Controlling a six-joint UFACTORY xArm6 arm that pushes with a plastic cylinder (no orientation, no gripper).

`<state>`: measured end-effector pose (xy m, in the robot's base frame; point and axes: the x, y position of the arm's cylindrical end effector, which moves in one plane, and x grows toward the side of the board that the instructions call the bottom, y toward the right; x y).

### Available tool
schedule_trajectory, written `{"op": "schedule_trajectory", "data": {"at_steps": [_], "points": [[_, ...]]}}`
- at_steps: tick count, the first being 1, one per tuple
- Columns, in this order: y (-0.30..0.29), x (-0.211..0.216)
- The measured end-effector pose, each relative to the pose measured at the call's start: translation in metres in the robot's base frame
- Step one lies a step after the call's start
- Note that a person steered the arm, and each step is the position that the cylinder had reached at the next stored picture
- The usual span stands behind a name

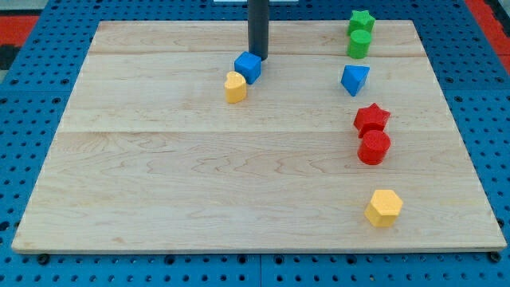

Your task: Place the green star to the left of blue cube

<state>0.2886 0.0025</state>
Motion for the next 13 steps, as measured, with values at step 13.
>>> {"op": "schedule_trajectory", "data": {"at_steps": [13], "points": [[0.11, -0.069]]}}
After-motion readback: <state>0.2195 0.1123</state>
